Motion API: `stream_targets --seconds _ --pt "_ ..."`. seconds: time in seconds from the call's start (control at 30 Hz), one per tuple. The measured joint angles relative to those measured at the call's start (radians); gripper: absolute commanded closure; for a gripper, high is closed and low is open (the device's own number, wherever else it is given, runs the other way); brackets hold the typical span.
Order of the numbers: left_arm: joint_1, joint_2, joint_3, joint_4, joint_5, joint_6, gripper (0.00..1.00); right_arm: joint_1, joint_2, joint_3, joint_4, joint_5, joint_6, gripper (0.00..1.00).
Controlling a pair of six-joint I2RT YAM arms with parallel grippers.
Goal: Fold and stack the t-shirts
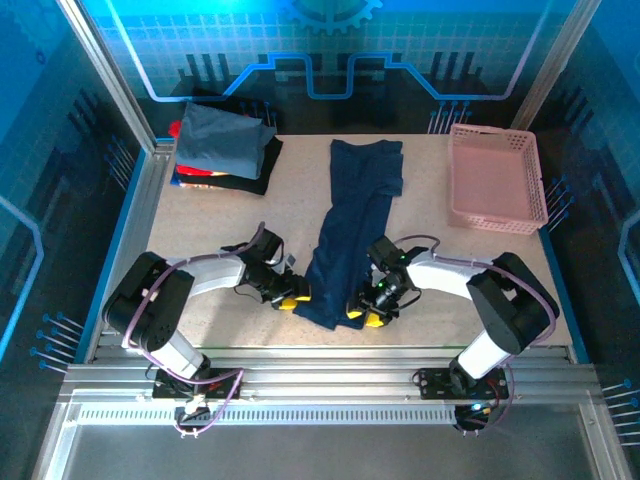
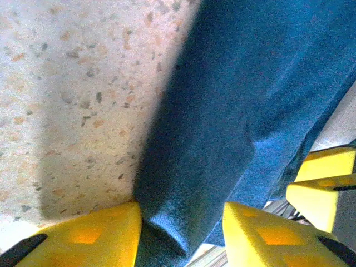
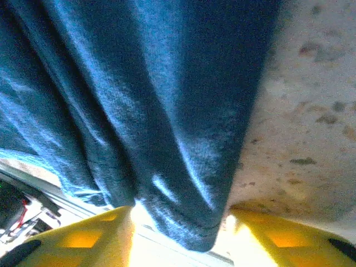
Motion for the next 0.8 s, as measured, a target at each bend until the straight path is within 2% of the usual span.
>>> stream_targets --seconds 0.1,0.17,0.23,0.53,0.8 --pt "-0.002 0.000 -0.018 0.010 0.008 0.001 0.83 0.002 0.004 0.005 -0.026 0.025 0.001 0.88" --pt "-0.012 0.000 -0.029 0.003 0.008 0.003 0.92 0.011 0.002 0.007 -0.027 0.030 -0.007 0.95" --pt "-0.023 -0.005 -0.033 -0.008 0.011 0.008 0.98 0.013 -0.008 0.008 -0.039 0.036 -0.014 1.00" --pt "-0.123 -0.116 -0.034 -0.081 -0.024 -0.037 1.00 0.013 -0.122 -0.006 -0.140 0.044 -0.018 1.00" --pt "-0.131 -0.171 0.023 -0.167 -0.057 -0.082 1.00 0.005 -0.261 -0.019 -0.258 0.062 -0.017 1.00"
